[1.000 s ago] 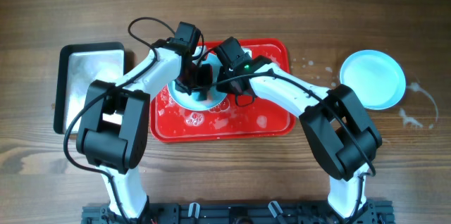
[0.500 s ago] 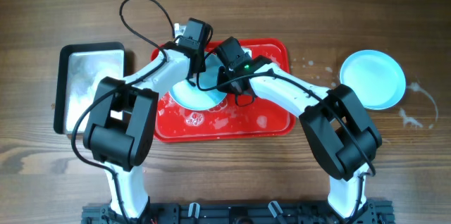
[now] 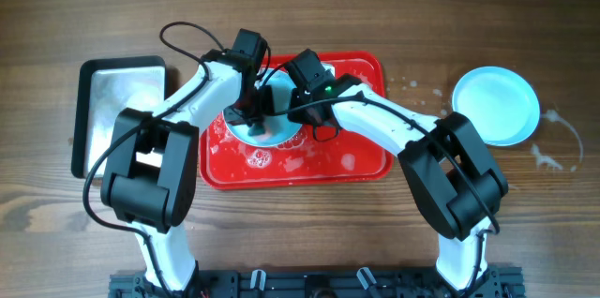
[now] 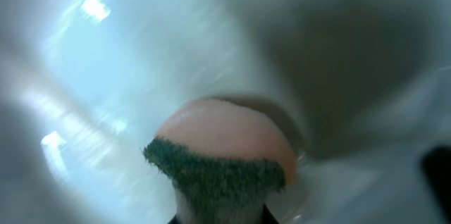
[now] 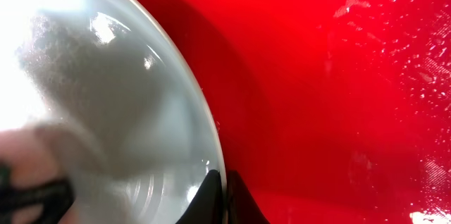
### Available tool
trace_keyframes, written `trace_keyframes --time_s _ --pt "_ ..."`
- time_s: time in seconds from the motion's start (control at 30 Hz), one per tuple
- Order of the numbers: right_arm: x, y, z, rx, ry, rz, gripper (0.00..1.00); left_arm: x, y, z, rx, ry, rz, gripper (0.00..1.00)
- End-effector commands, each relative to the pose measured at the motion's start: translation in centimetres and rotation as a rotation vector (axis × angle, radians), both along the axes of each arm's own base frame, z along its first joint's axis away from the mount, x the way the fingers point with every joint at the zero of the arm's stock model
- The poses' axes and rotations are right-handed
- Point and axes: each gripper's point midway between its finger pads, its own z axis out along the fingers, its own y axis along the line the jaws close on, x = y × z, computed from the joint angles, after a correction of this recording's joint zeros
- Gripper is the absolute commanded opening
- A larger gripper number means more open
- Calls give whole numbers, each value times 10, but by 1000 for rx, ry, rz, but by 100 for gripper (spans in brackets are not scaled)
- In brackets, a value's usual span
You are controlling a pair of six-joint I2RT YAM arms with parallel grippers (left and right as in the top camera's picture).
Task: Clean dirty plates on tray and stack at the side
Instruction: 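Scrub the last plate with the sponge while the right gripper holds it, then withdraw the left gripper with the sponge toward the metal tray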
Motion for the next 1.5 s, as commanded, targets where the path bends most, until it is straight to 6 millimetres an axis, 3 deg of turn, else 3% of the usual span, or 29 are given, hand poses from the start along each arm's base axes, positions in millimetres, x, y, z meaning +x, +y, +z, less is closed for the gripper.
trace_keyframes --time_s 0.0,0.1,0.17,0.27,0.33,0.4,0.47,0.53,0.6,0.8,0.87,0.97,1.1,1.23,1.37,1.4,1.47 --pt "-15 -17 -29 -81 61 12 4 -4 -24 -52 -60 12 -49 4" --pt "-15 -17 -29 -81 61 12 4 33 -13 -50 27 -150 -28 4" --pt "-15 -17 -29 -80 59 12 4 54 8 -46 152 -251 4 4" --pt "-13 -16 -28 -76 54 11 4 67 38 -39 315 -323 48 4" --pt "-12 -15 -28 -72 49 11 4 65 63 -36 425 -320 74 4" --pt "-12 -15 -28 -72 48 11 4 54 80 -37 475 -265 82 4" --pt "-12 -15 -28 -72 48 12 4 30 97 -42 503 -159 136 4" --pt "-12 -15 -28 -71 47 11 4 6 100 -46 472 -49 183 4" --pt "-11 -15 -28 -69 45 12 4 -16 89 -52 376 67 189 4" --pt "-13 -12 -28 -59 52 32 4 -67 22 -45 -15 353 145 4" --pt "-14 -11 -28 -56 53 46 4 -81 -10 -31 -230 423 42 4" --pt "-17 -6 -27 -33 65 82 4 -89 -32 -5 -436 489 4 4" --pt "-17 -4 -25 4 82 106 4 -67 -44 48 -721 475 11 4" --pt "-3 -20 -3 29 55 69 4 -17 -19 110 -844 295 51 4" --pt "19 -42 38 50 -41 61 4 16 19 158 -816 72 70 4" --pt "24 -52 54 35 -82 47 4 22 37 160 -747 32 120 4" --pt "28 -66 76 -12 -140 29 4 26 51 164 -712 -10 147 4"
